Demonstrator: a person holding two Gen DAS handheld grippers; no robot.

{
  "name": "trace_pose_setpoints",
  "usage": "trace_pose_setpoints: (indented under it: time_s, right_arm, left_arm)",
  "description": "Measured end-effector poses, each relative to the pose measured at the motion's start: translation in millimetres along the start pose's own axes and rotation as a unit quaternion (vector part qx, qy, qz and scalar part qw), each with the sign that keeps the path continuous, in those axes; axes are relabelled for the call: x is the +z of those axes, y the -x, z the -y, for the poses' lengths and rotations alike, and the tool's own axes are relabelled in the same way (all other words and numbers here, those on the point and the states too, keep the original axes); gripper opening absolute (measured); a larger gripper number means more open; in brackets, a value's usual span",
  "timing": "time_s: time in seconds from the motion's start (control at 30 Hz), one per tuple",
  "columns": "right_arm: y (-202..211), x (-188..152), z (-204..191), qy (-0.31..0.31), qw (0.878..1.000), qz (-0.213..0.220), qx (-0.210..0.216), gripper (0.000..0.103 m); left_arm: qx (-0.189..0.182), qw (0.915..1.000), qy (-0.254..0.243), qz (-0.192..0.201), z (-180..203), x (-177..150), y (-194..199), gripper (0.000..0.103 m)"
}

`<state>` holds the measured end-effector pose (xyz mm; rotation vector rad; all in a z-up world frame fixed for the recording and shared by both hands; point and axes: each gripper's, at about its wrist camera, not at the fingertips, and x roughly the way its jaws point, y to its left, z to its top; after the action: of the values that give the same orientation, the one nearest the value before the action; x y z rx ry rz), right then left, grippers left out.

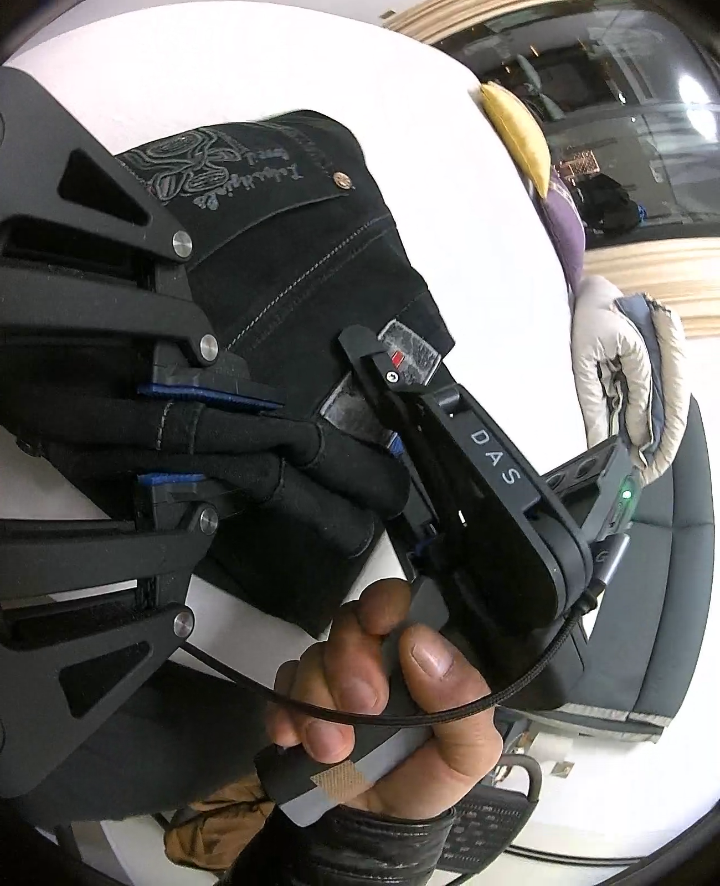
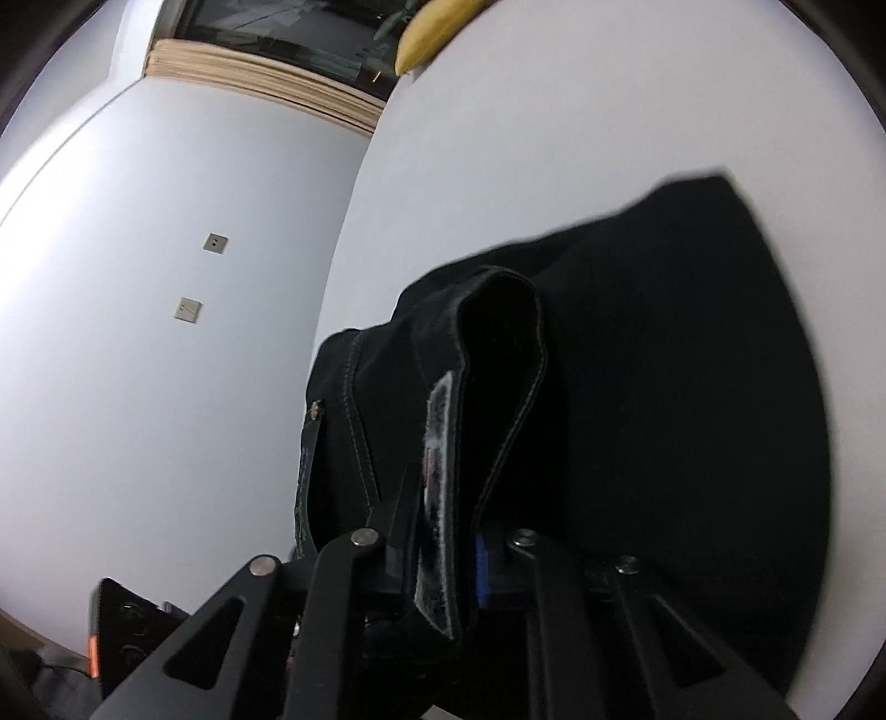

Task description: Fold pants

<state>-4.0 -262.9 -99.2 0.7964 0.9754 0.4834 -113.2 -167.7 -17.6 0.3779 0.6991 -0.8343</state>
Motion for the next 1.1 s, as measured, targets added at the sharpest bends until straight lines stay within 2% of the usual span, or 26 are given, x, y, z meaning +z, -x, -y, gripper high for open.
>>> trace_pose_setpoints:
  time_s: [0.13,0.37,0.6,0.83,1.0,1.1]
  right_arm:
    - [21.6,1.5,-0.8,0.017,0.999,0.017,-0.024,0.015]
    - [42.2,7.2,21.0,0.009,0.999,0.035,-0.039,0.015]
    - [23.7,9.5,32.2,-0.003,0.999,0.039,-0.032,0.015]
    - [35.3,-3.2,38.7,-0.011,0.998,0.057,-0.024,0.015]
    - [42.2,-16.0,51.3,-0.025,0.997,0.072,-0.018,0.014]
    - [36.3,-16.3,58.5,-0.024,0.997,0.073,-0.008,0.014]
  left_arm:
    - [-0.020,0.9998,-0.007,0.003,11.0,14.3,-9.3,0.016]
    - [-0.036,0.9990,-0.025,-0.012,30.2,21.8,-33.3,0.016]
    - [-0.042,0.9984,-0.027,-0.028,28.4,16.0,-44.2,0.016]
    - [-0.046,0.9979,-0.038,-0.027,37.8,15.7,-49.8,0.016]
    - [-0.044,0.9975,-0.042,-0.036,29.7,15.5,-55.6,0.017]
    - [-0.063,0.9972,-0.013,-0.038,19.1,19.0,-49.8,0.024]
